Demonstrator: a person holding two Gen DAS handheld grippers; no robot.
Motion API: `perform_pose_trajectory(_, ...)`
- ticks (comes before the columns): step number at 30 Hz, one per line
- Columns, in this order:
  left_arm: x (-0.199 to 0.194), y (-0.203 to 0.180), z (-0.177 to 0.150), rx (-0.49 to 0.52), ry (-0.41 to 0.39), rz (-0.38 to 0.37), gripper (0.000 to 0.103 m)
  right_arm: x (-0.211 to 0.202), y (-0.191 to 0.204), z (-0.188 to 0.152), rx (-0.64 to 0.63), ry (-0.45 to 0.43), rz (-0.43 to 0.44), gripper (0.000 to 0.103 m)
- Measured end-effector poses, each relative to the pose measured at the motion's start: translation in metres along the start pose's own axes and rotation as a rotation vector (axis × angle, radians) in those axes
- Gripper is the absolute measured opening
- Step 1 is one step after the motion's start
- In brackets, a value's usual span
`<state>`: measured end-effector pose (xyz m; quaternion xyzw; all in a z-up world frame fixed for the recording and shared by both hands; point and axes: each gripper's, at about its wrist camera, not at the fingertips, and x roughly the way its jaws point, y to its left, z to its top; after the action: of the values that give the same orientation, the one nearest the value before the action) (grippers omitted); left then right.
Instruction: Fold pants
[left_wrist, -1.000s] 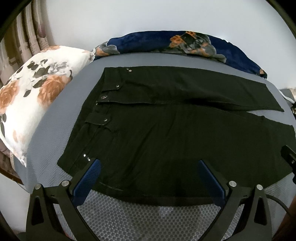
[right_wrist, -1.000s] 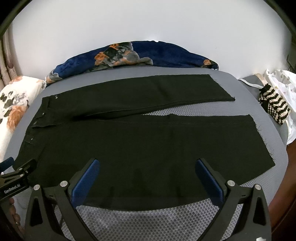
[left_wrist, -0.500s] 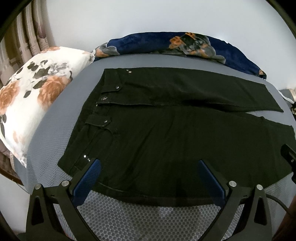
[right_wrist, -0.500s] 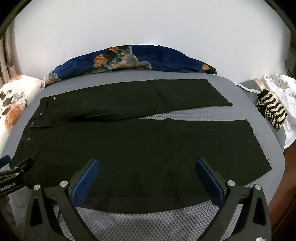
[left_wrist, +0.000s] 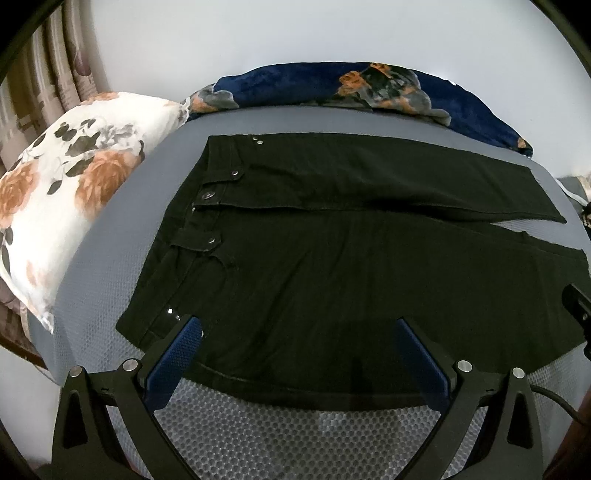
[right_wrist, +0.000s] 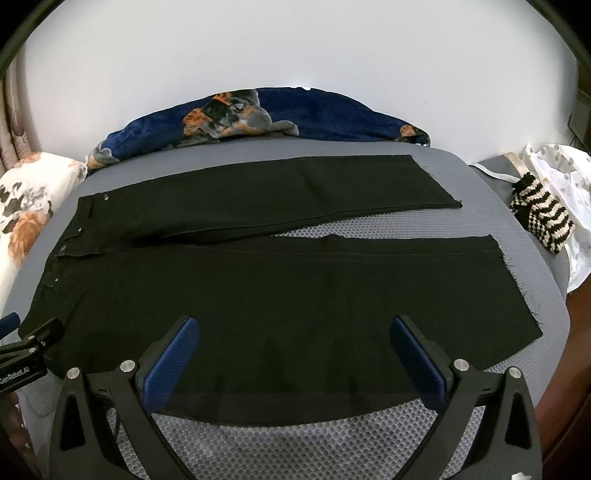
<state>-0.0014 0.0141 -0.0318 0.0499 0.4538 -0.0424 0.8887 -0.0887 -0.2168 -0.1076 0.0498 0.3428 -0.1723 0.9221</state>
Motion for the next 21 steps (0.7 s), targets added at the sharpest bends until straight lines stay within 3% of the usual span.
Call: perform_pose_trajectory(21,-0.0003,0.0055,0.0023,-0.008,0.009,0.010,0.103,0.0042,0.0072,-0.0021,-0.024,0.010,-0.022,0.103)
